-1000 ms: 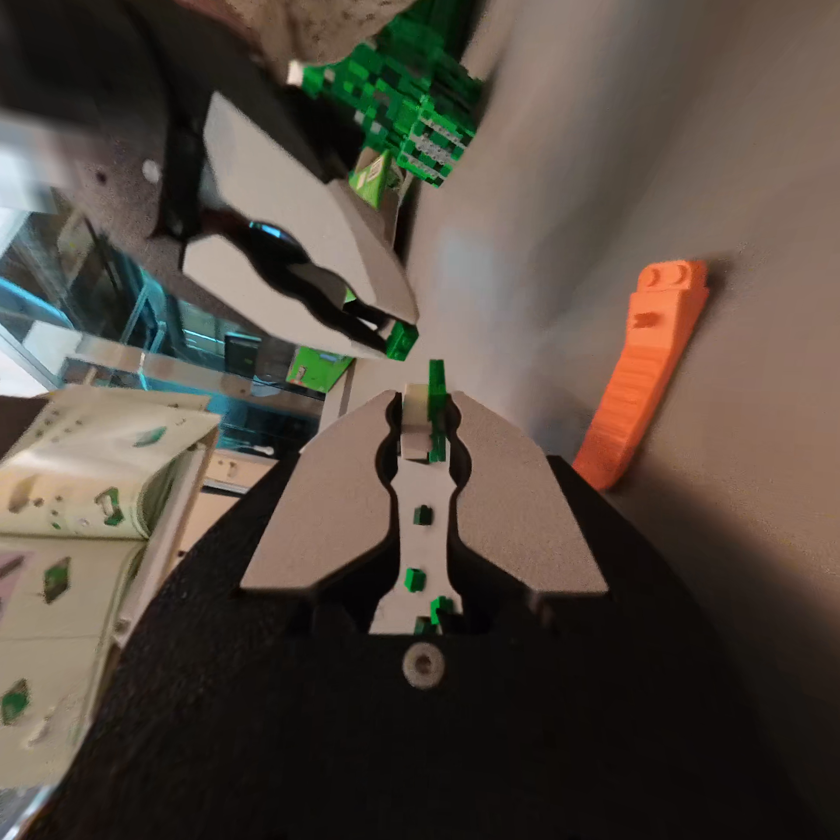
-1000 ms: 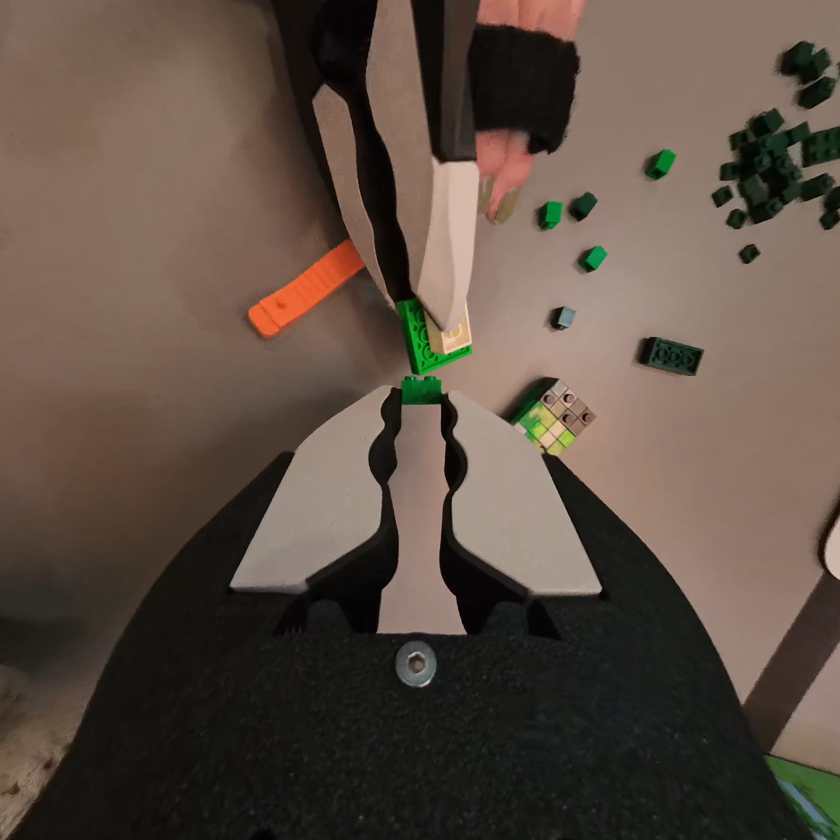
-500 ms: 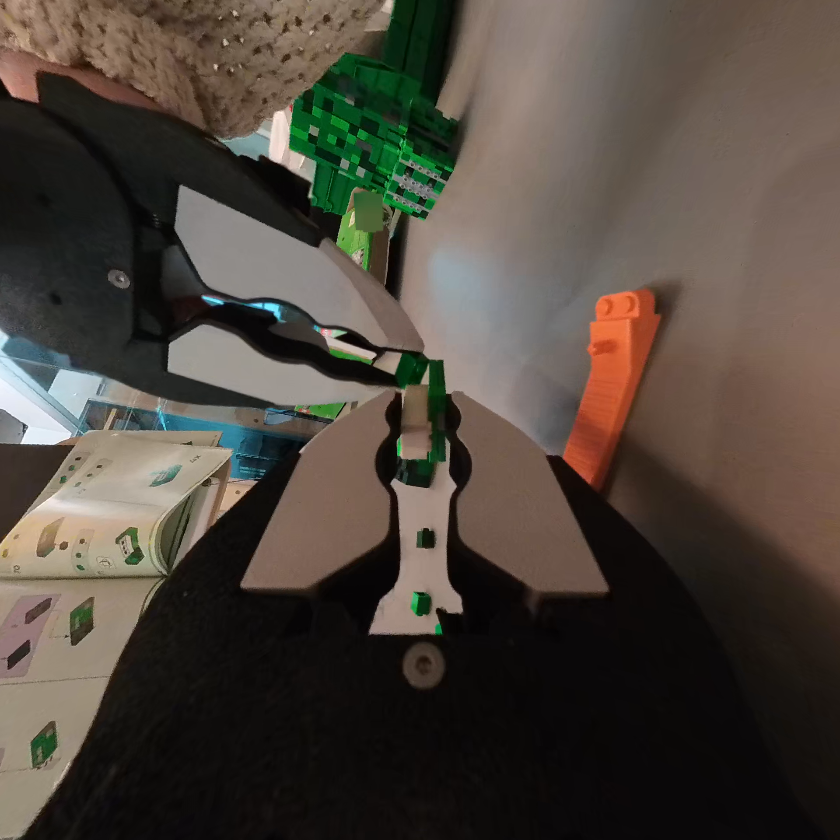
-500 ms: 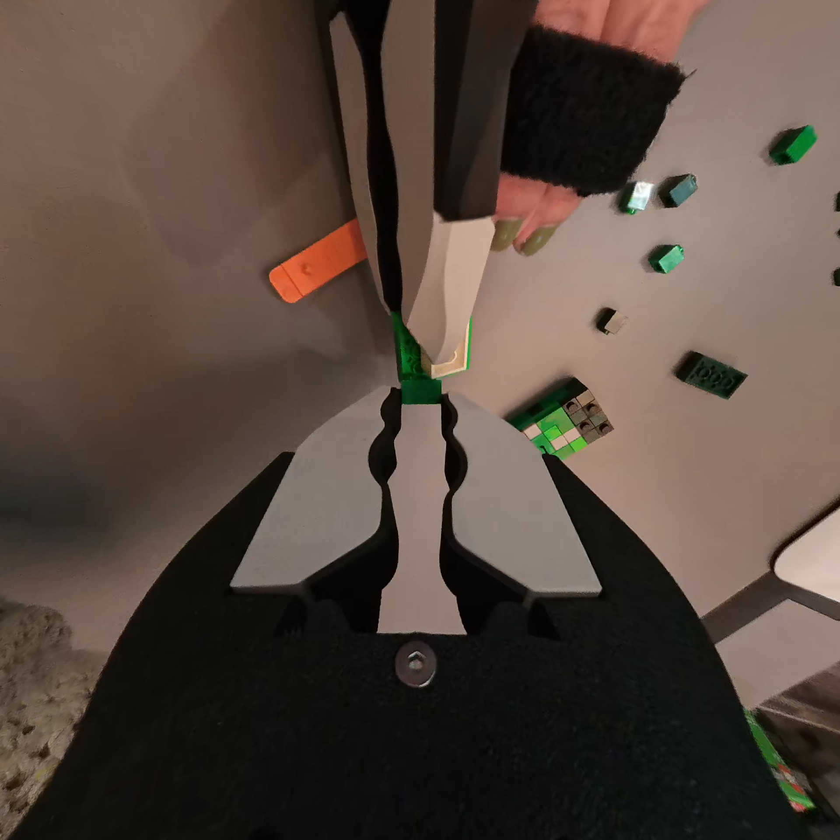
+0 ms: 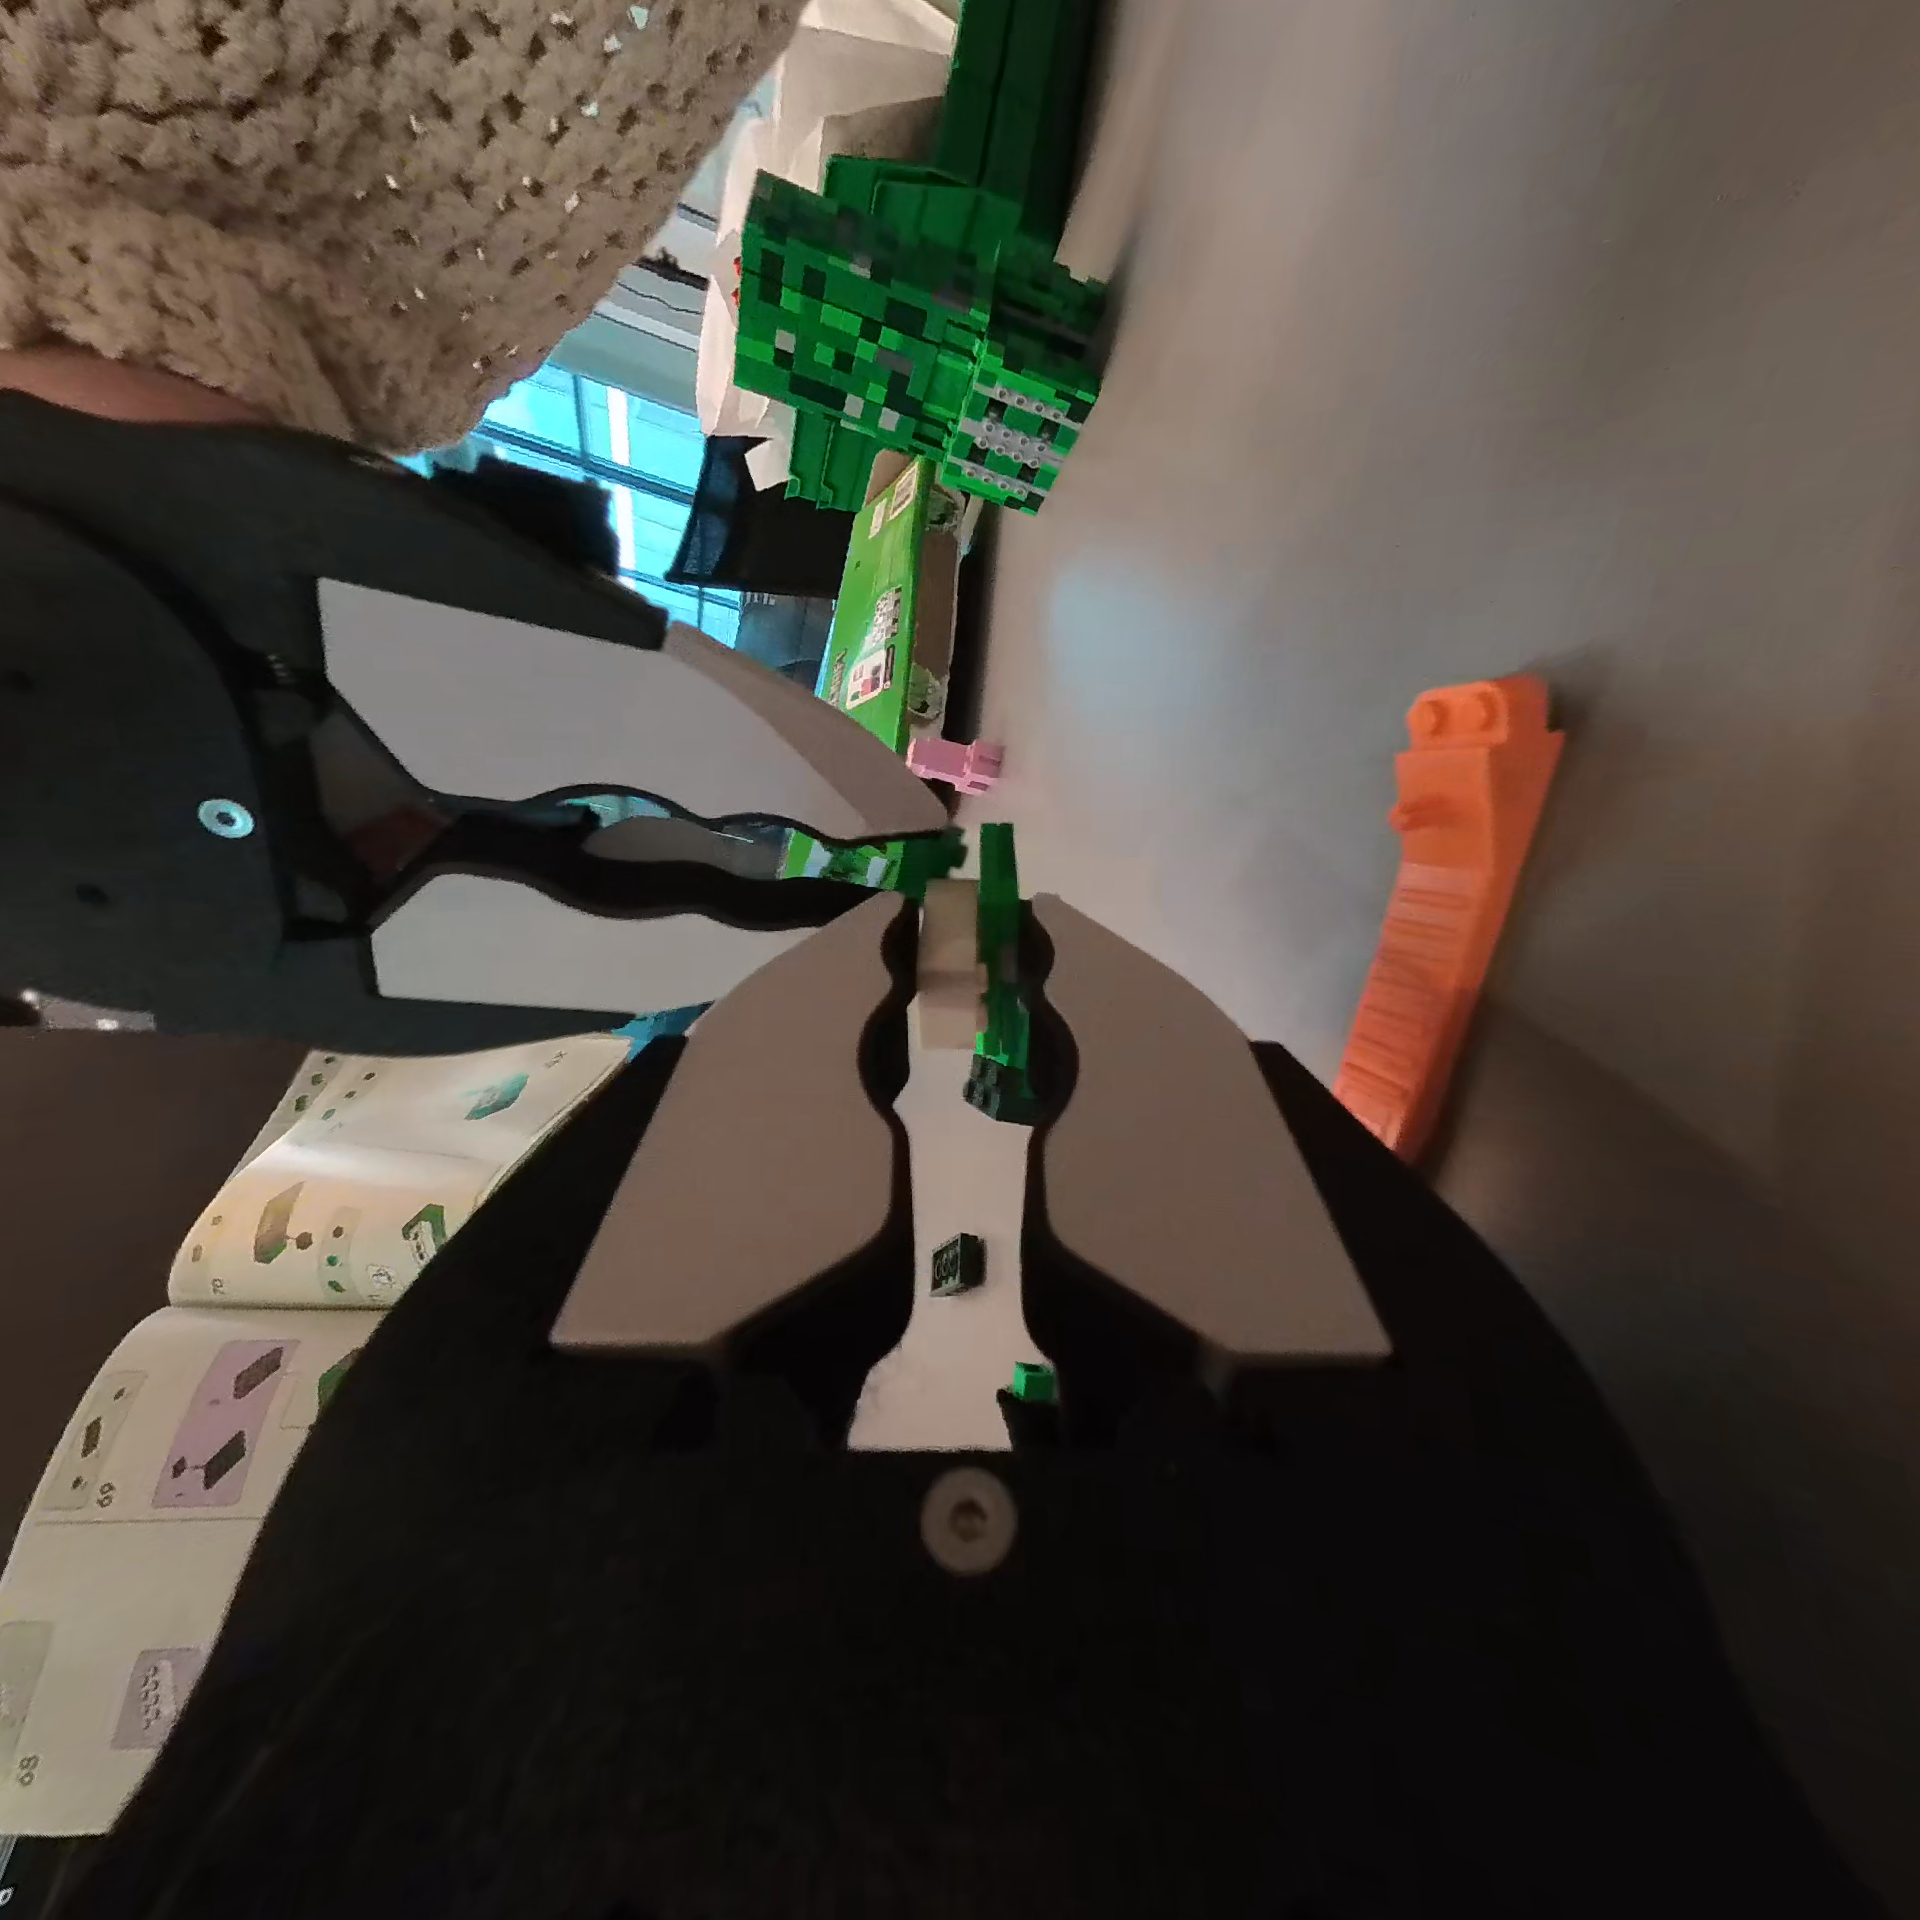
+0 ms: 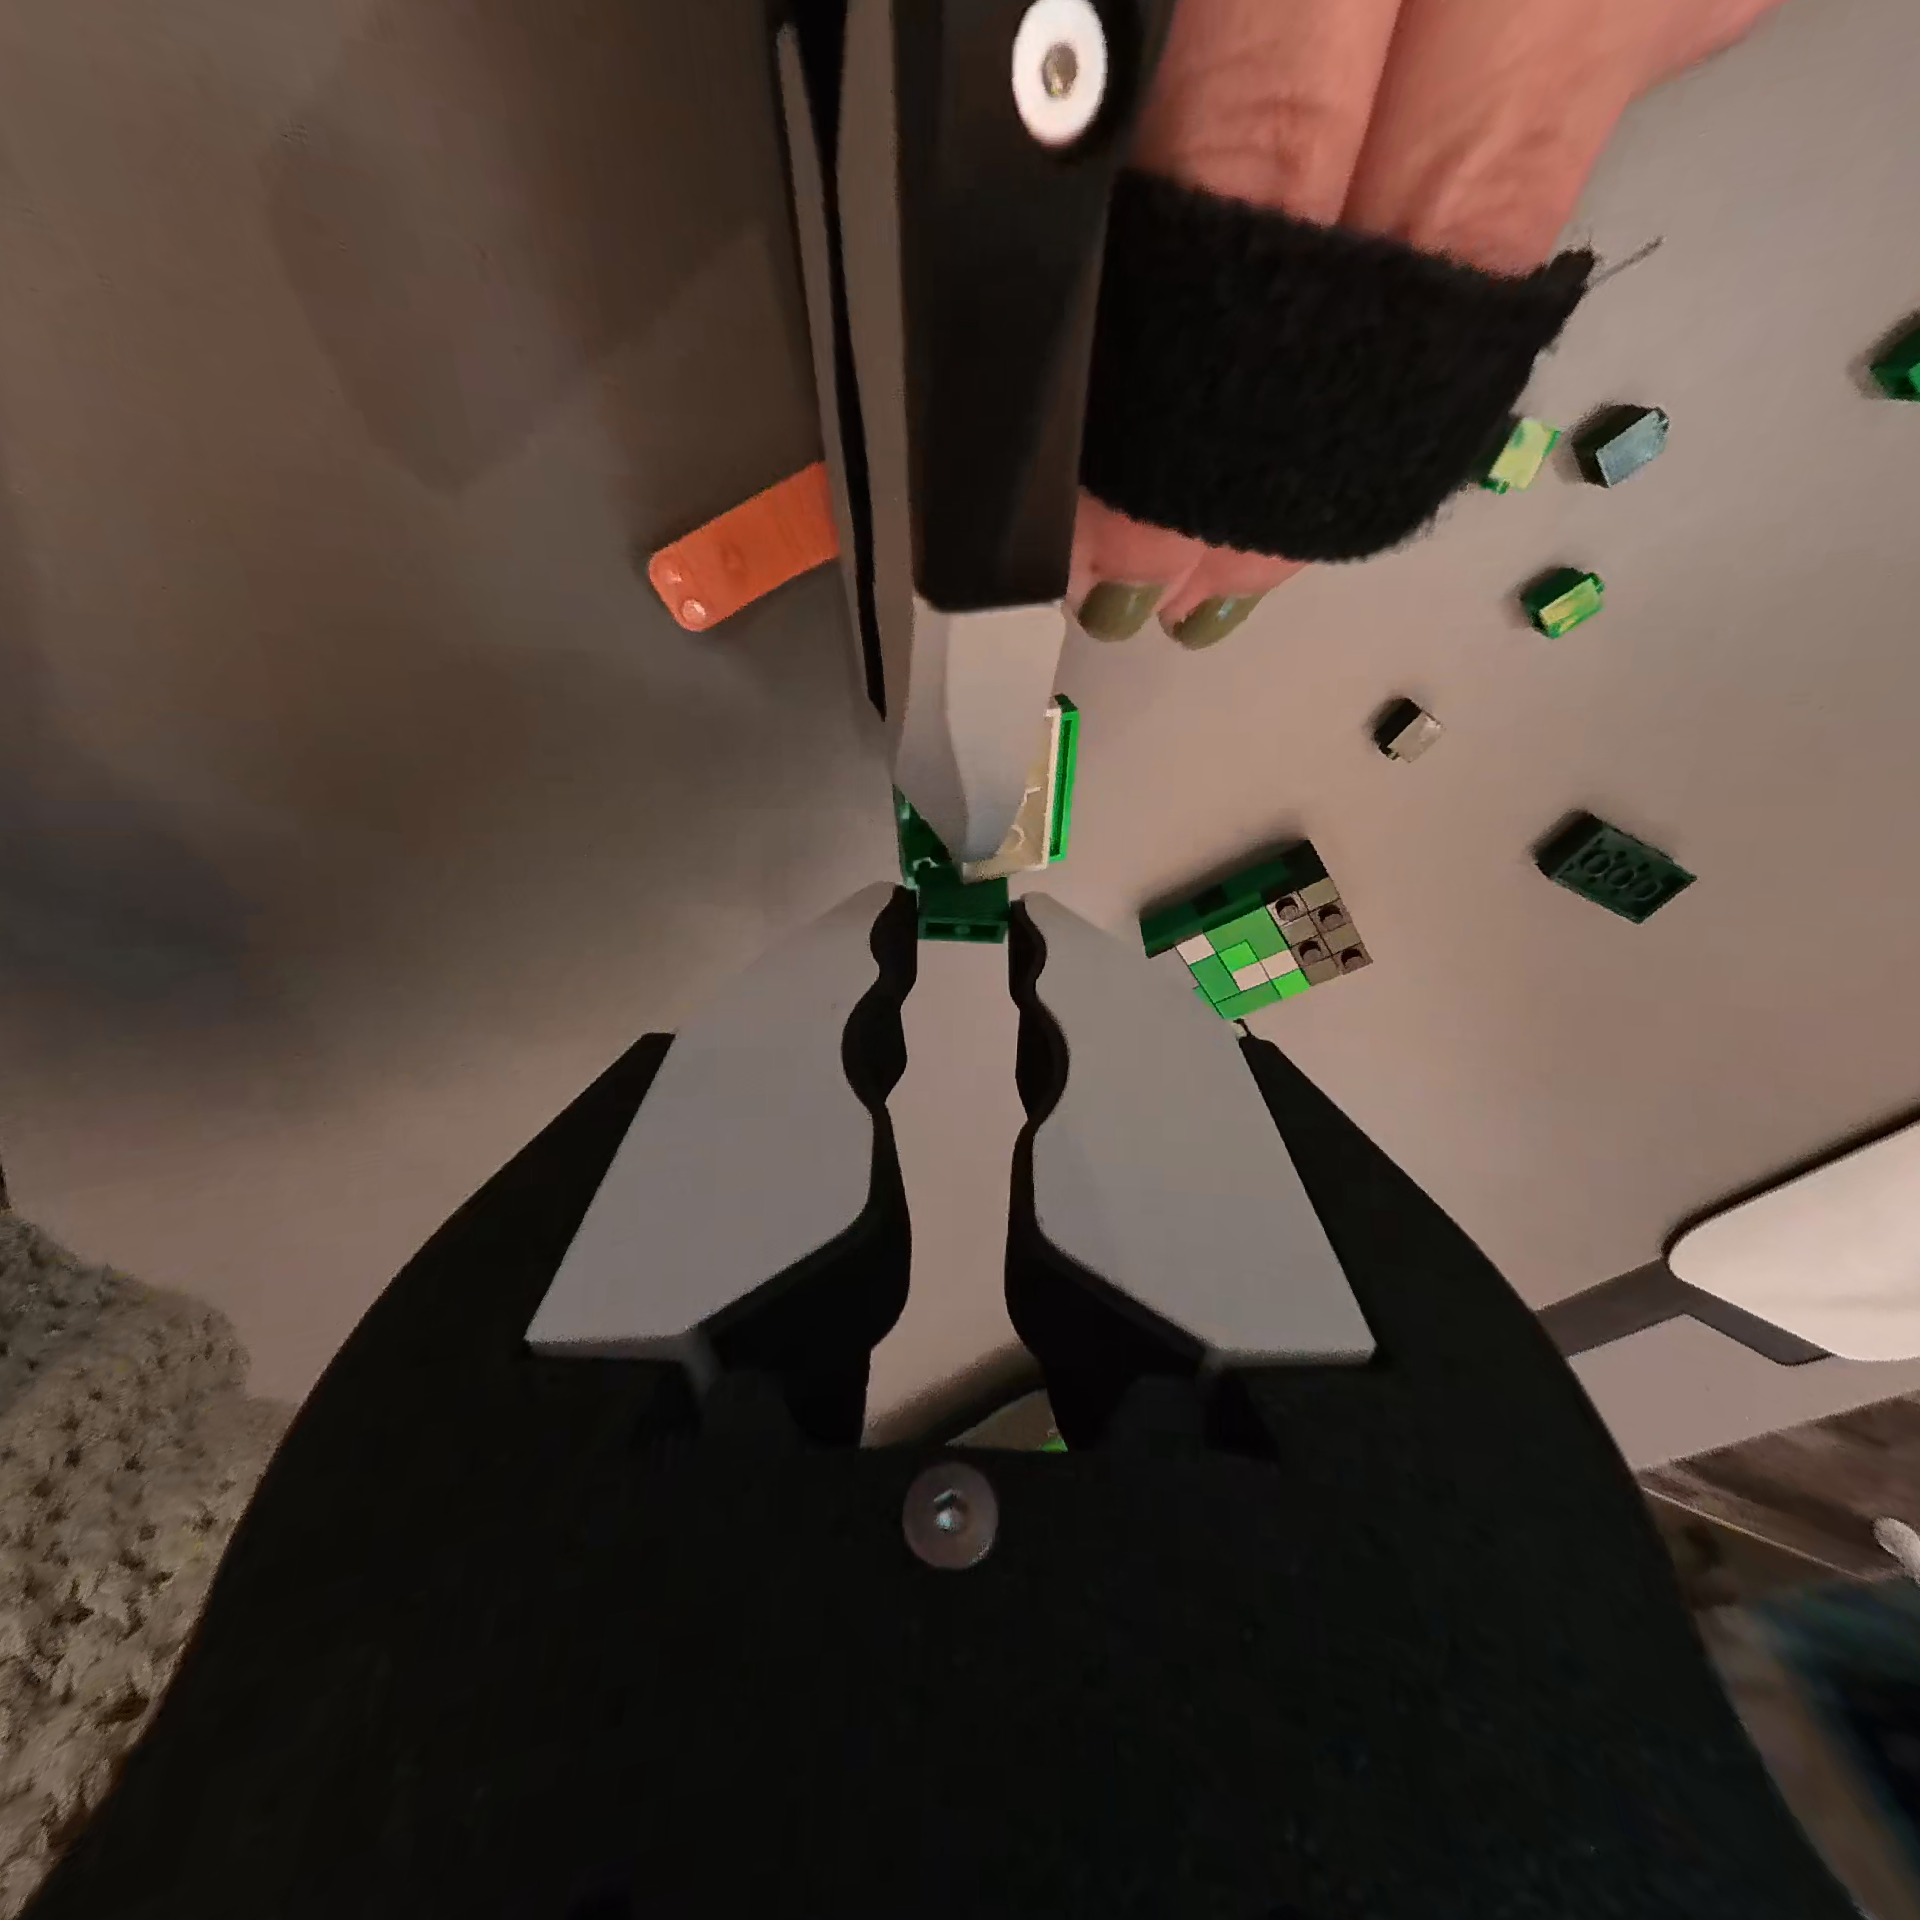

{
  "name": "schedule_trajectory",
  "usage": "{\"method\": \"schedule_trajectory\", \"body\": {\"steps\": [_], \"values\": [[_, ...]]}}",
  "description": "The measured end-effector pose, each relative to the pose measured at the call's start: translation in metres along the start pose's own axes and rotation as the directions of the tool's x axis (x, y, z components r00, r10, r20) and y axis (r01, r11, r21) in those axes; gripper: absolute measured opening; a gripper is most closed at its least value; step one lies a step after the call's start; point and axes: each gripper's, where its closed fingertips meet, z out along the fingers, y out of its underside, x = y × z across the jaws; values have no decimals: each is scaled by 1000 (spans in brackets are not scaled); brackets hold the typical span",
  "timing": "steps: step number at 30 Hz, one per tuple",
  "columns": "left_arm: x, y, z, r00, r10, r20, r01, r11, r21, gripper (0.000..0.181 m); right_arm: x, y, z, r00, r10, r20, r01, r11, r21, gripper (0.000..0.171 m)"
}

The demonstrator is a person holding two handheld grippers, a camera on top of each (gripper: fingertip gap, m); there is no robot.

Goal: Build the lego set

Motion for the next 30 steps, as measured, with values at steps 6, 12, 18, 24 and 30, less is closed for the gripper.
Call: {"method": "schedule_trajectory", "body": {"steps": [6, 12, 18, 24, 30], "values": [[-2, -3, 0, 1000, 4, 11, -4, 1000, 7, 18, -1, -3, 0, 1000, -2, 4, 2, 1000, -8, 16], [-4, -4, -1, 1000, 9, 20, -9, 1000, 12, 18, -2, -2, -1, 1000, 13, -8, -13, 1000, 21, 18], [-4, -4, -1, 1000, 10, 21, -10, 1000, 12, 18, -4, -8, -9, 999, 15, -32, -12, 995, 96, 20], [-4, -1, -2, 1000, 5, 18, -5, 1000, 1, 18, -2, 0, -20, 991, 80, -103, -61, 982, 179, 21], [-21, 13, -4, 992, 41, 117, -31, 996, -83, 18, 17, 20, -33, 862, 445, -242, -266, 804, 533, 25]]}}
